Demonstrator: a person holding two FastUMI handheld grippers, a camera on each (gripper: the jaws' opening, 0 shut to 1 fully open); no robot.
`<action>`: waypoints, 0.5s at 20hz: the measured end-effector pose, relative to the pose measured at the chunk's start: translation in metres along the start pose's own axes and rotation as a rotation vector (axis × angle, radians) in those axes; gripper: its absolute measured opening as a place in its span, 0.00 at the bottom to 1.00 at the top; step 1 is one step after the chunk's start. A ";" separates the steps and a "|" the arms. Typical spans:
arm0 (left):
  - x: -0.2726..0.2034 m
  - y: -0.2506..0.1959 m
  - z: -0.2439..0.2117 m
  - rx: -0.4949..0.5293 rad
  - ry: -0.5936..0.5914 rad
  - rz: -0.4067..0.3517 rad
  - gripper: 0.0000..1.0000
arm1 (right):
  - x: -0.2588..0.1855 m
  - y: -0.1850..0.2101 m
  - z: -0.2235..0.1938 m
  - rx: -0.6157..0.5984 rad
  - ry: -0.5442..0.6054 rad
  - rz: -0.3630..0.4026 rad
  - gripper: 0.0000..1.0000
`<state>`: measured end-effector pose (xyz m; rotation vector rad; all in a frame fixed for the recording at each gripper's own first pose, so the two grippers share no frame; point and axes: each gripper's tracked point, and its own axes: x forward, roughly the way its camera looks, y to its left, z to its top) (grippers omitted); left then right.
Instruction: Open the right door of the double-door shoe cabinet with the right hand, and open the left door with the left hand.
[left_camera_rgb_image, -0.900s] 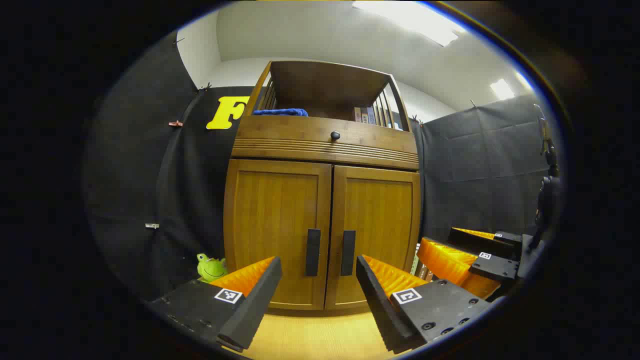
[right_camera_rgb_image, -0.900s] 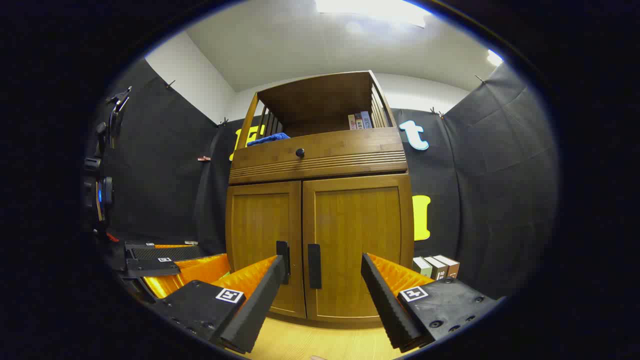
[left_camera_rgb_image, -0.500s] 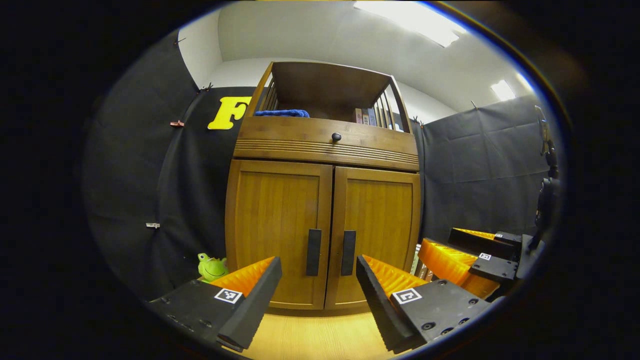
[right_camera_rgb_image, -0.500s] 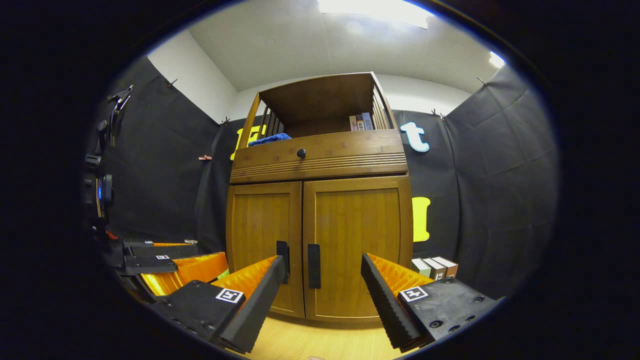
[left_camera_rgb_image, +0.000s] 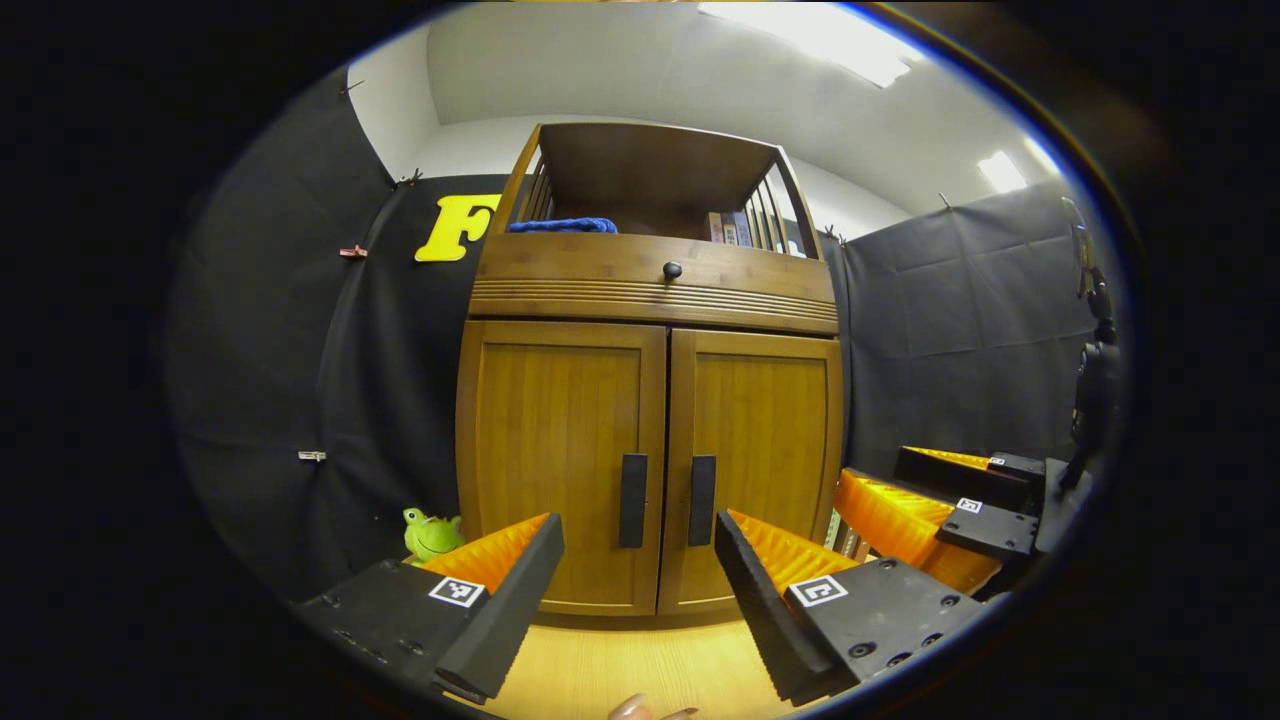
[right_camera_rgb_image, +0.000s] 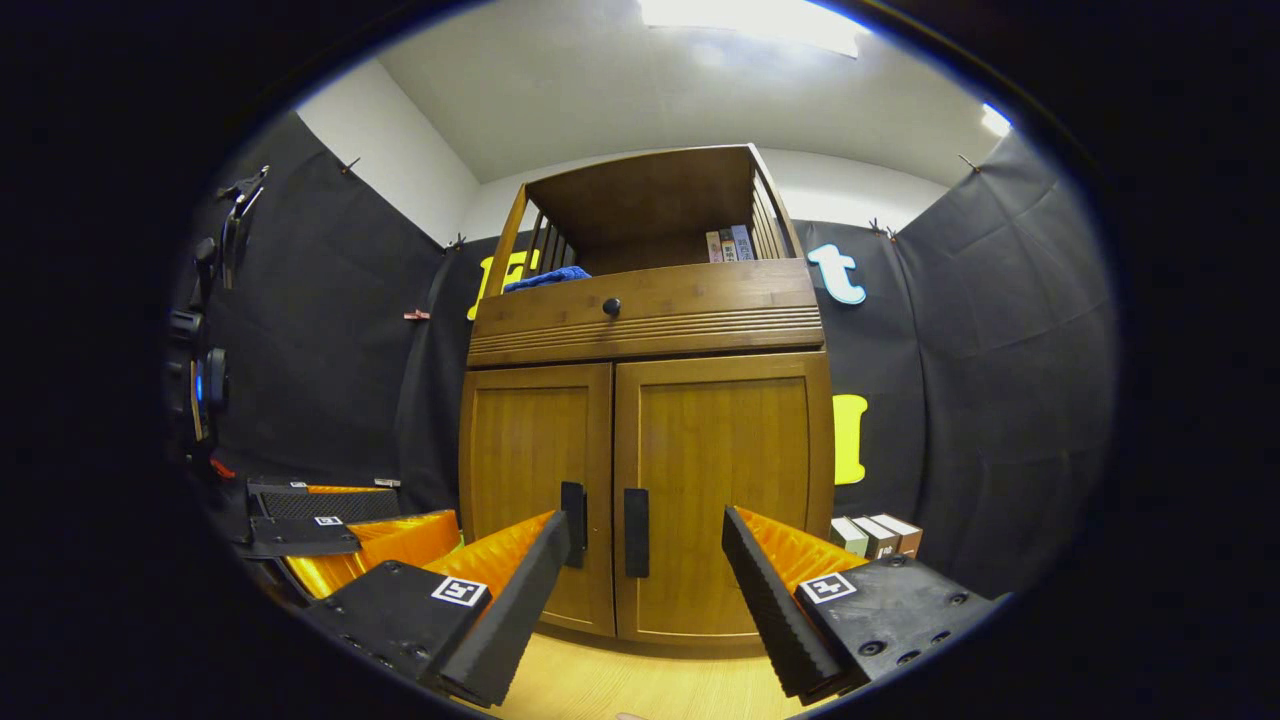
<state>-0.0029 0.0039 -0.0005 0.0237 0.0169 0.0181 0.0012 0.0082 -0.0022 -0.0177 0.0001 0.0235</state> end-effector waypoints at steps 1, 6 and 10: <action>0.000 0.000 0.000 0.001 0.004 0.003 0.95 | 0.001 -0.001 -0.002 -0.002 0.003 0.000 0.97; 0.000 -0.001 -0.001 -0.010 0.005 -0.004 0.95 | 0.008 0.000 -0.011 0.005 0.024 0.007 0.97; -0.002 0.002 0.003 -0.016 -0.025 0.018 0.95 | 0.021 -0.003 -0.016 0.001 0.028 -0.009 0.97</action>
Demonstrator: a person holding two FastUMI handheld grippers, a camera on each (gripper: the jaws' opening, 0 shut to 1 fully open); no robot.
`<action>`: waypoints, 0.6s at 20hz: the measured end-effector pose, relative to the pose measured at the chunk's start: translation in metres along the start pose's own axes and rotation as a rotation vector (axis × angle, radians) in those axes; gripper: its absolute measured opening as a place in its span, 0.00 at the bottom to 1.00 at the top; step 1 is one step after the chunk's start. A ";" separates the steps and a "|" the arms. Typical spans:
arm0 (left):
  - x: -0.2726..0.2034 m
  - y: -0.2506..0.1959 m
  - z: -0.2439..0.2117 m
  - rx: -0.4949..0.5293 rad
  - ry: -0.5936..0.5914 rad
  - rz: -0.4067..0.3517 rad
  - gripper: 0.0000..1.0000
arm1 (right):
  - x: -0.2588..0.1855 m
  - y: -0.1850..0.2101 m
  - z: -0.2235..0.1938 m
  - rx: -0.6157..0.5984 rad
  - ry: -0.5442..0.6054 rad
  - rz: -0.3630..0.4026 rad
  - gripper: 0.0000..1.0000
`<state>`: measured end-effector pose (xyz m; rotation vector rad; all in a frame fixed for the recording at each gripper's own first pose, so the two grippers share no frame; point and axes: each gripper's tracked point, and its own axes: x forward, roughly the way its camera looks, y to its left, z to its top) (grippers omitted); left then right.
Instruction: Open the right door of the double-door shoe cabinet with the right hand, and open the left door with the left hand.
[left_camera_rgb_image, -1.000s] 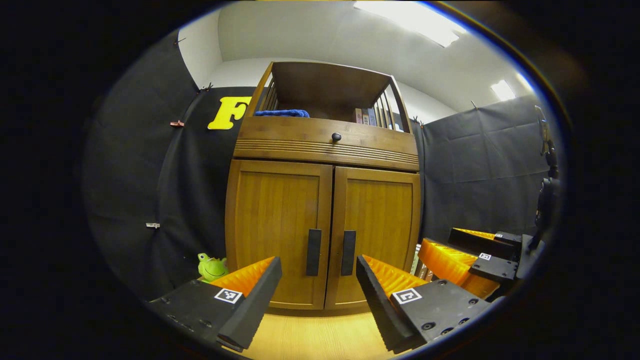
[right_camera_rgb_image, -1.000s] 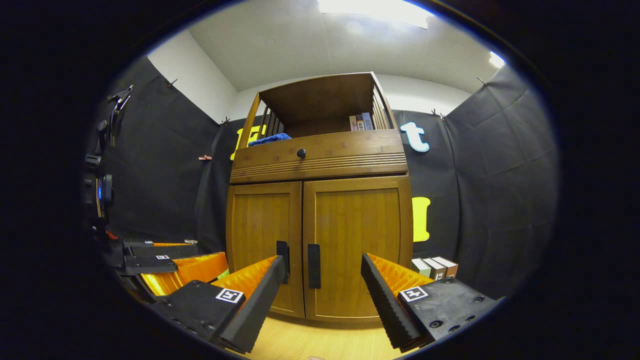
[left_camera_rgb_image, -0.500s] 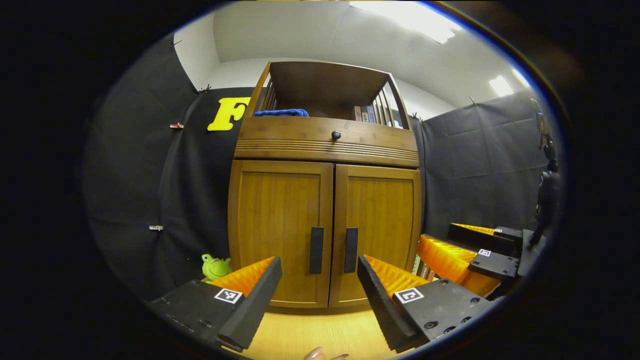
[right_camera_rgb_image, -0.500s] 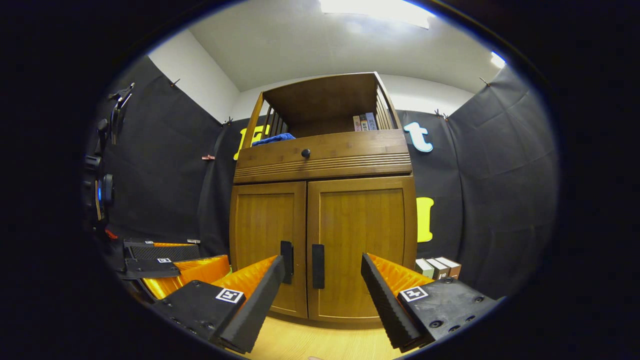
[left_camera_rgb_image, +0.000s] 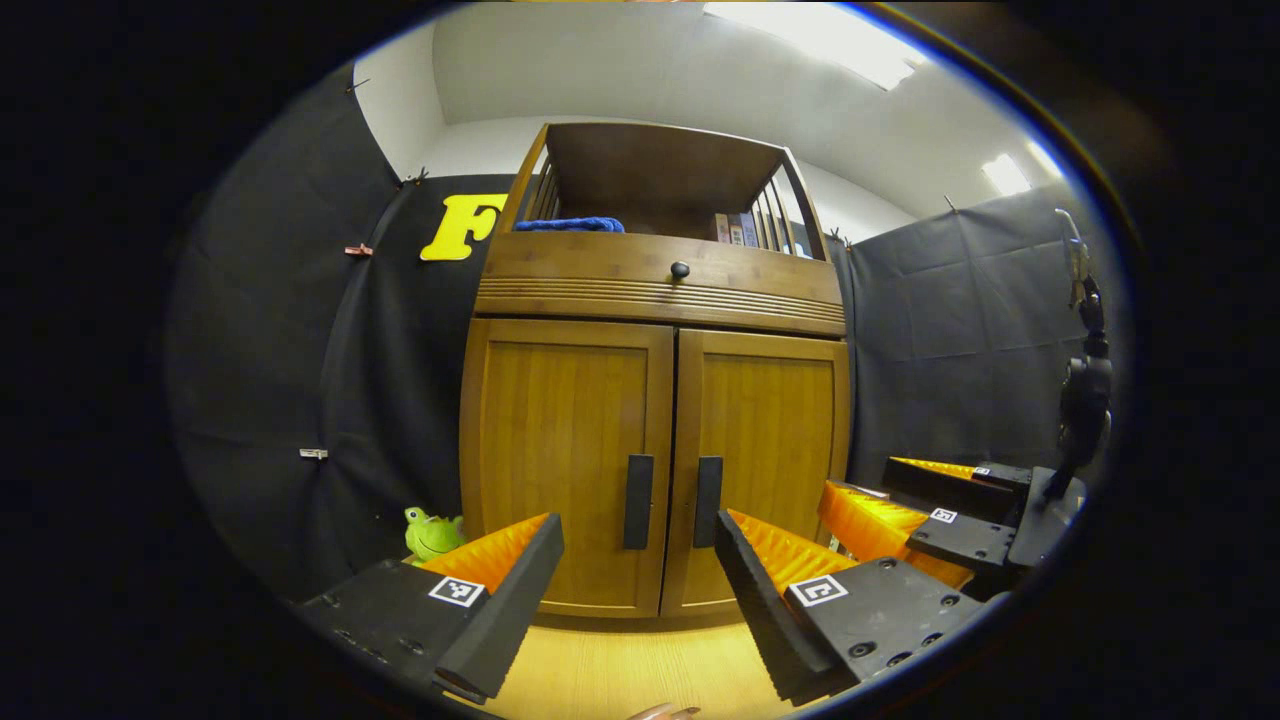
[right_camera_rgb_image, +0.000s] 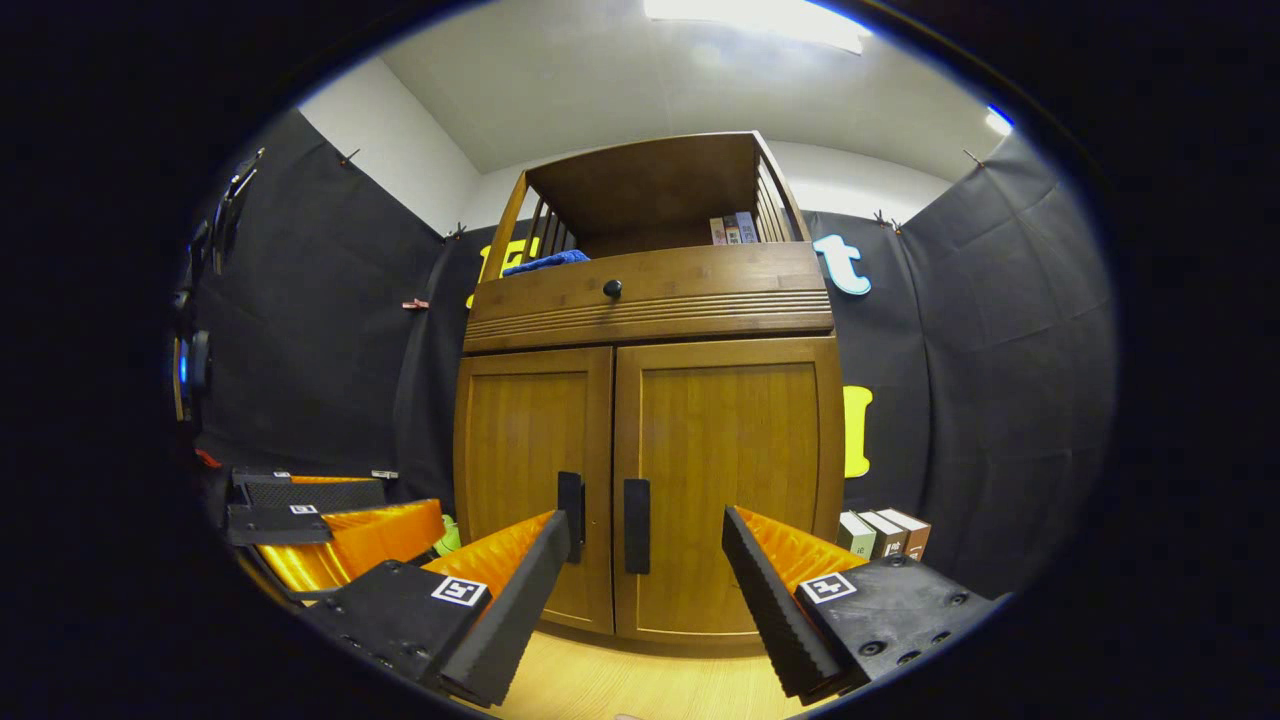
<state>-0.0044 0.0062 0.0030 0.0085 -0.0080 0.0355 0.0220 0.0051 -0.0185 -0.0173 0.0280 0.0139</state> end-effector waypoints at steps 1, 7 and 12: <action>-0.002 0.002 0.002 -0.003 -0.005 0.005 0.95 | 0.003 0.000 -0.001 0.005 0.000 -0.003 0.97; -0.013 0.027 0.017 -0.027 -0.052 0.066 0.95 | 0.030 0.001 -0.007 0.016 -0.015 -0.014 0.97; -0.014 0.044 0.014 -0.023 -0.031 0.078 0.92 | 0.057 0.017 -0.016 0.012 -0.007 0.005 0.97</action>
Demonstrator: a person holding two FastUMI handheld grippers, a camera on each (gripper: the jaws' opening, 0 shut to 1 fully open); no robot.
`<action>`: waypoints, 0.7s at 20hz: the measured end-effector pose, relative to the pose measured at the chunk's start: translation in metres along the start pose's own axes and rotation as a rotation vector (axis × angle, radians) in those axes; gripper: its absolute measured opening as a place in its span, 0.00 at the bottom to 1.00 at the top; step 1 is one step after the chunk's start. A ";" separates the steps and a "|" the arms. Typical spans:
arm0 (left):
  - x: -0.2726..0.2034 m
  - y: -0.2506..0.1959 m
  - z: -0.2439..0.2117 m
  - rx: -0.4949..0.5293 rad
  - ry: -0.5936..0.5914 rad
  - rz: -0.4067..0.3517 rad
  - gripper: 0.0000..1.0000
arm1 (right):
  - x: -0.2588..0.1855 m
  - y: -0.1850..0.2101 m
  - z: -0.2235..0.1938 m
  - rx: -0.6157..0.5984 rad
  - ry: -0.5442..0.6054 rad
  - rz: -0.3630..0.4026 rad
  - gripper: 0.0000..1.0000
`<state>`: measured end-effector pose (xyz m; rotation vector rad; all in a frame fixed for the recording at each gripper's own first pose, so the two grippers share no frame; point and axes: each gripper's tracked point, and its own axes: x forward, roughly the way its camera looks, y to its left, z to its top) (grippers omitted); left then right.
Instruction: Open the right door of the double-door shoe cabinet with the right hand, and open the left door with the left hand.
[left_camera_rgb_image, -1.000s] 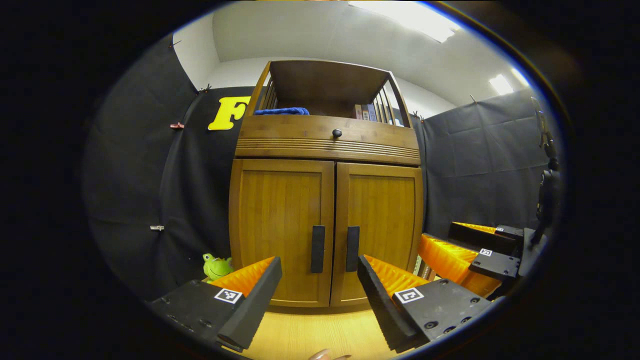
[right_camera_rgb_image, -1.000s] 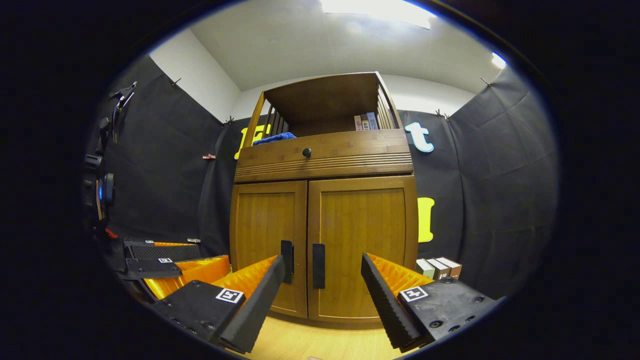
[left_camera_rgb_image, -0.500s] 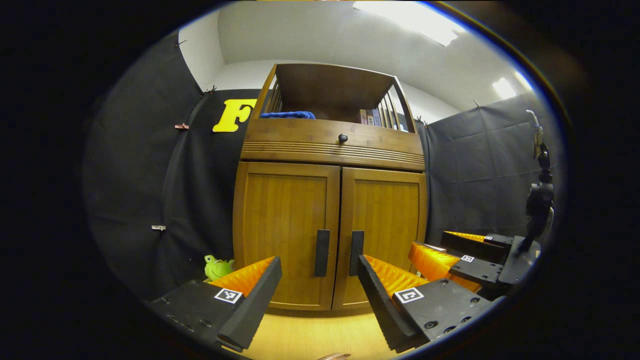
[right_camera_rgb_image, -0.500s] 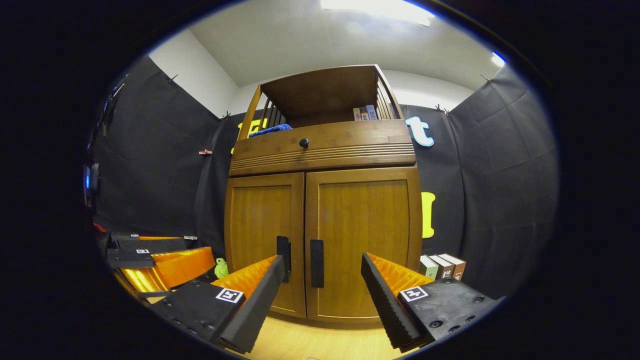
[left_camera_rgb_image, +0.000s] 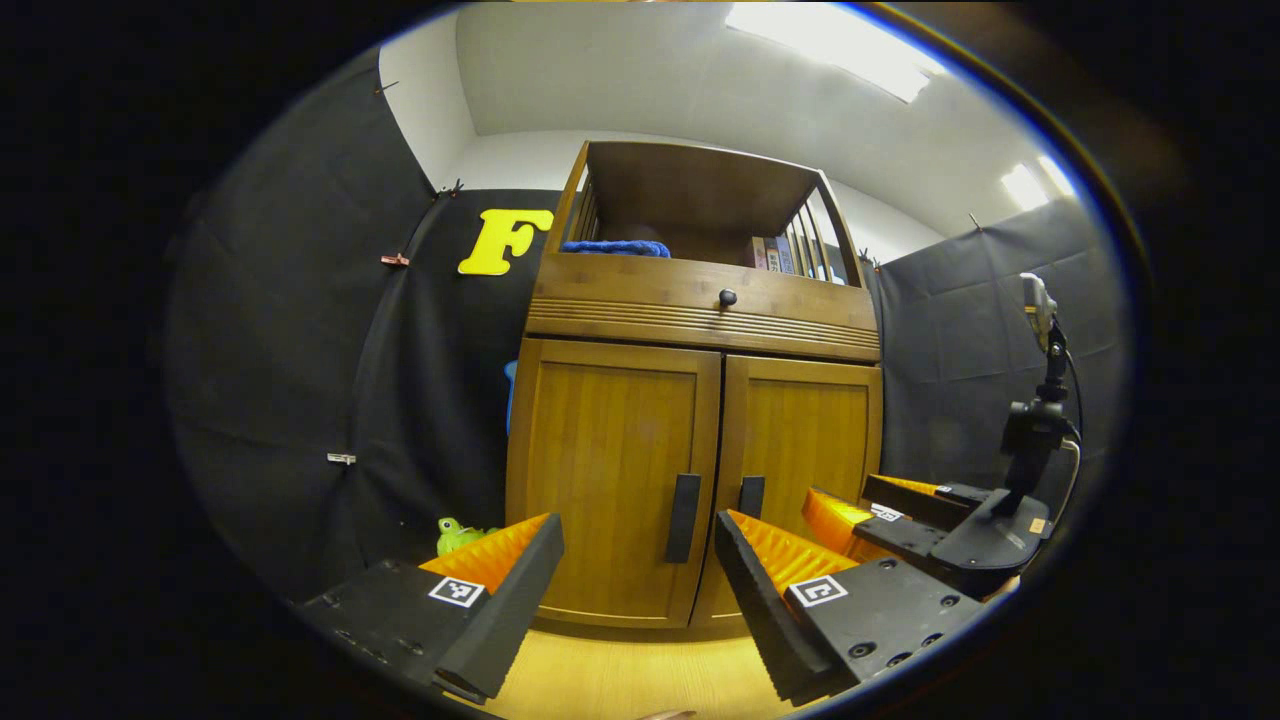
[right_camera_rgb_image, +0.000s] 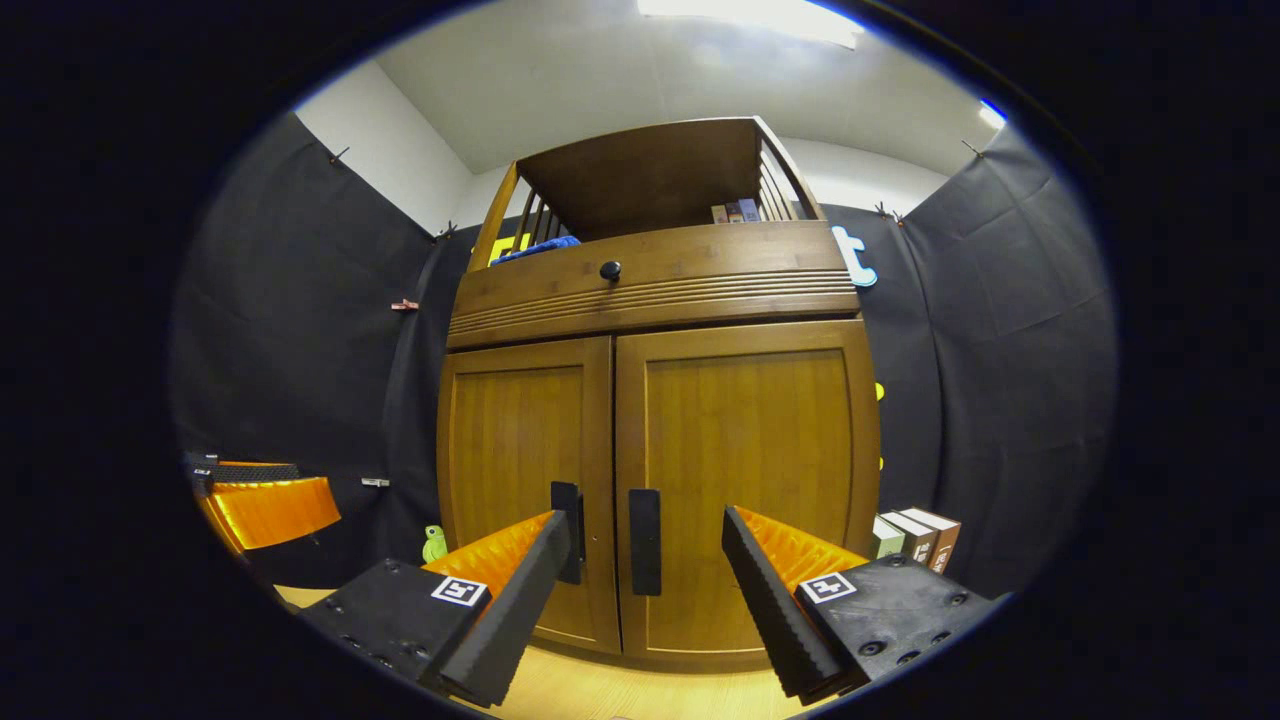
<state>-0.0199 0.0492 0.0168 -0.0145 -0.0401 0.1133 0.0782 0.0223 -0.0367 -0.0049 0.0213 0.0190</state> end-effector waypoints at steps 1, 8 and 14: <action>0.000 0.004 -0.002 0.002 0.007 0.004 0.92 | 0.005 0.002 -0.002 -0.005 -0.001 -0.001 0.97; -0.006 0.029 -0.002 0.003 -0.008 0.041 0.95 | 0.049 0.013 -0.029 -0.012 0.033 -0.009 0.97; -0.012 0.049 -0.001 0.002 -0.022 0.073 0.95 | 0.086 0.012 -0.056 -0.031 0.071 -0.042 0.93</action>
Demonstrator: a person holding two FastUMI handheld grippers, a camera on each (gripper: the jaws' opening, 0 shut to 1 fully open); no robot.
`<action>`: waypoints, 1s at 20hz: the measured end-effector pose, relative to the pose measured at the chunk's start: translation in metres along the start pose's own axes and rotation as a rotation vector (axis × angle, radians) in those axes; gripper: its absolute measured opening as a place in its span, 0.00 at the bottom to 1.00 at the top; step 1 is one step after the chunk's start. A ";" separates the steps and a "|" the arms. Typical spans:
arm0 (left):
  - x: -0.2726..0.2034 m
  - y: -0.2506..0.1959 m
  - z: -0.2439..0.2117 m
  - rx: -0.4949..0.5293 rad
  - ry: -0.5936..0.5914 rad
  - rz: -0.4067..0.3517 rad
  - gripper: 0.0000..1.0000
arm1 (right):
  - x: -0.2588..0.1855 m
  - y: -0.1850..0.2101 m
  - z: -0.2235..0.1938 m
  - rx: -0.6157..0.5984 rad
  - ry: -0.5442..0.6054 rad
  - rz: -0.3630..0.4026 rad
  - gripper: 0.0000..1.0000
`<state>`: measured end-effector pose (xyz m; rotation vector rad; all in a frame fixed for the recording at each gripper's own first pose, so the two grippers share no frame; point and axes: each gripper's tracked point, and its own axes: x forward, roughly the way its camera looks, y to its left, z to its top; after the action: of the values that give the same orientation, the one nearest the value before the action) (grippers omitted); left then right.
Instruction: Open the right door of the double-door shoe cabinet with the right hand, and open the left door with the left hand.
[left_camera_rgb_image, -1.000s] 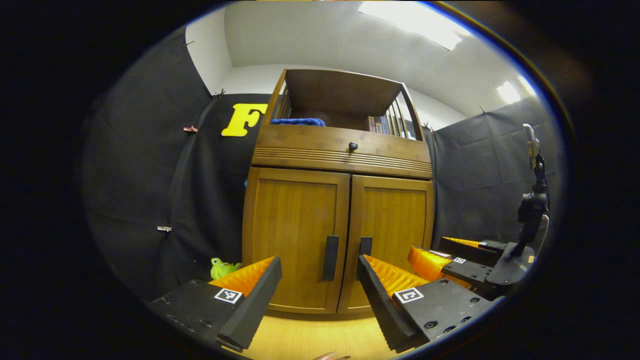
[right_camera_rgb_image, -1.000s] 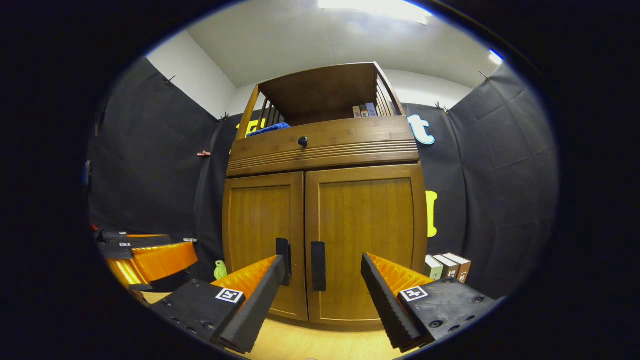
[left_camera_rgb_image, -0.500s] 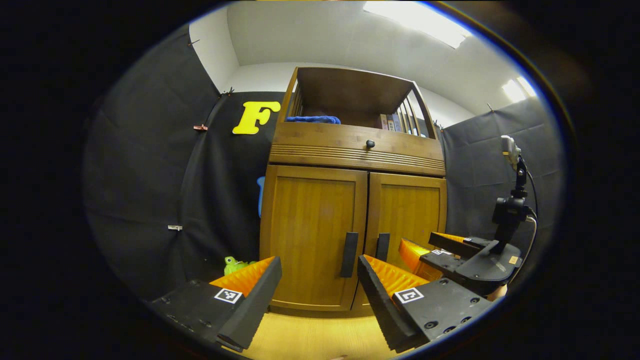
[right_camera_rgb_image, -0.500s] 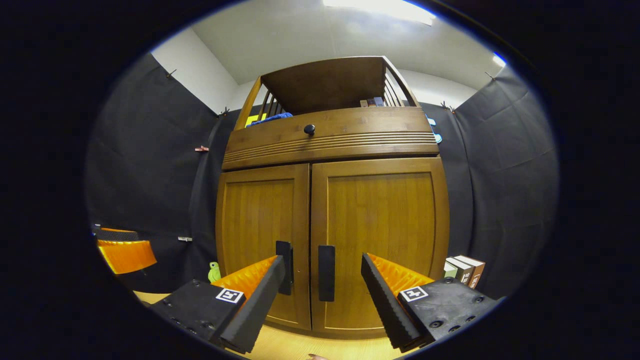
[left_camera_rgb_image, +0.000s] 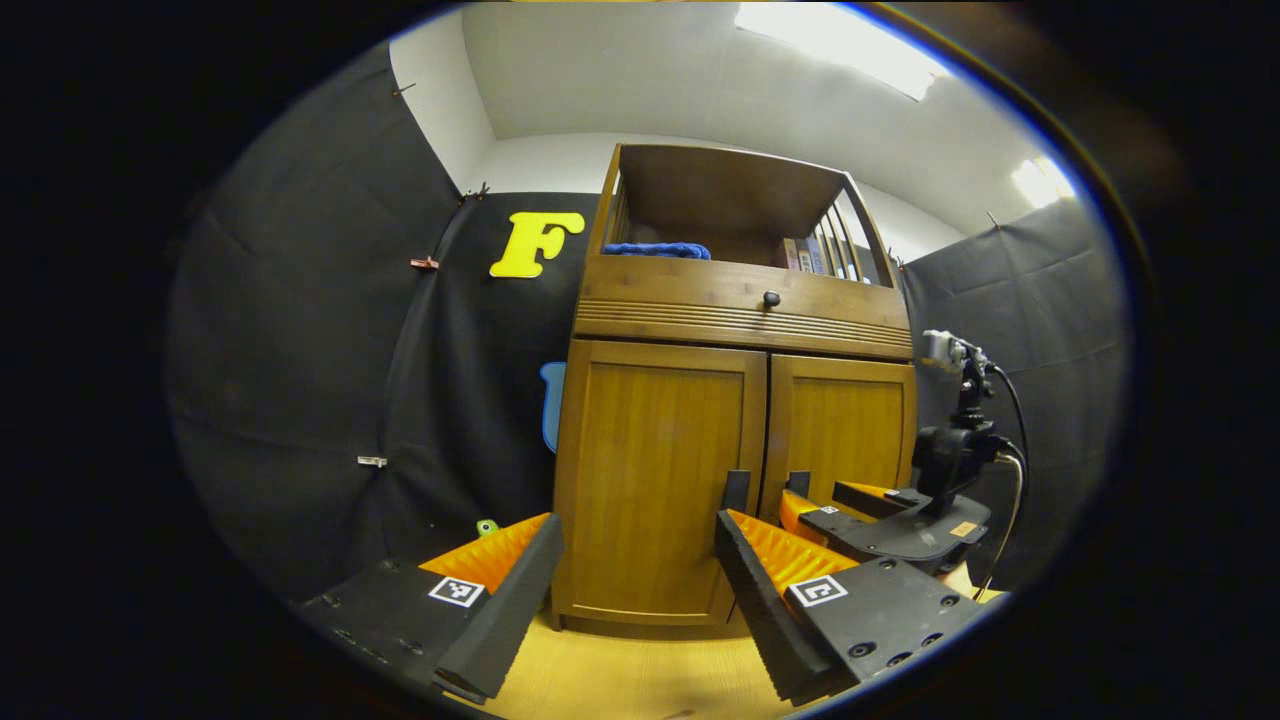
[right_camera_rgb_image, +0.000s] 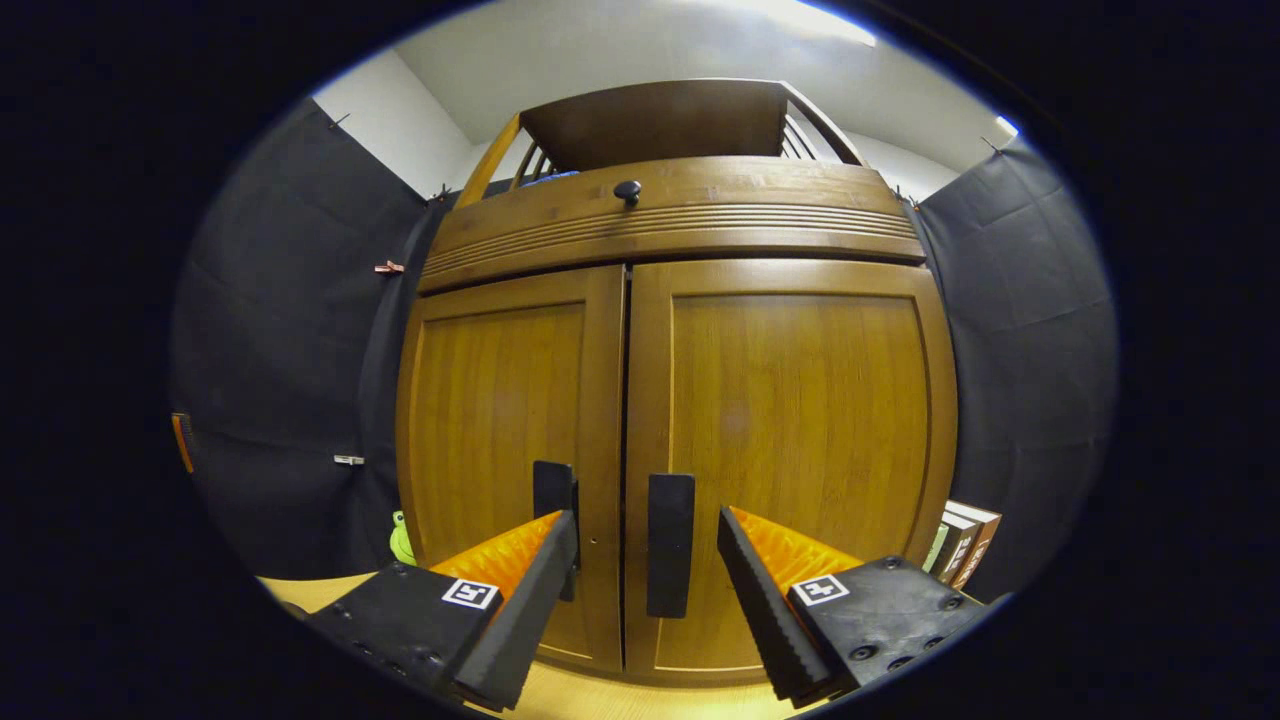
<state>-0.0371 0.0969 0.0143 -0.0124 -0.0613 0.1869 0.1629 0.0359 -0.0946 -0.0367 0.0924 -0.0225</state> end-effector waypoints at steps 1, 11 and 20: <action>-0.001 0.003 0.000 -0.001 0.001 0.005 0.95 | 0.009 -0.003 -0.005 -0.004 0.006 -0.011 0.93; 0.000 0.029 -0.007 0.001 0.018 0.049 0.95 | 0.058 -0.024 -0.062 -0.049 0.101 -0.144 0.58; 0.001 0.040 -0.021 -0.015 0.045 0.069 0.95 | 0.048 -0.021 -0.057 -0.045 0.083 -0.108 0.24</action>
<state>-0.0421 0.1365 -0.0073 -0.0342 -0.0173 0.2552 0.2051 0.0116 -0.1554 -0.0853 0.1736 -0.1296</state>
